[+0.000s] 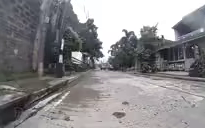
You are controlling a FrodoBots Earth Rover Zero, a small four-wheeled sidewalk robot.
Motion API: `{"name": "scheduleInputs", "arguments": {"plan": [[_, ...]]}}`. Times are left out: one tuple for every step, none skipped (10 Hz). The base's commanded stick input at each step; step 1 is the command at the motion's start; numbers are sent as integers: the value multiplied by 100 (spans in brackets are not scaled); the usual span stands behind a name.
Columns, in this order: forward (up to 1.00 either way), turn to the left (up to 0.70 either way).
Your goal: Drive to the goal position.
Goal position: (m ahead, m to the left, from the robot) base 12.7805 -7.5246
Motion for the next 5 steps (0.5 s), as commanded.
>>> {"name": "scheduleInputs", "arguments": {"plan": [[70,-35],[70,-35],[70,-31],[70,-13],[70,0]]}}
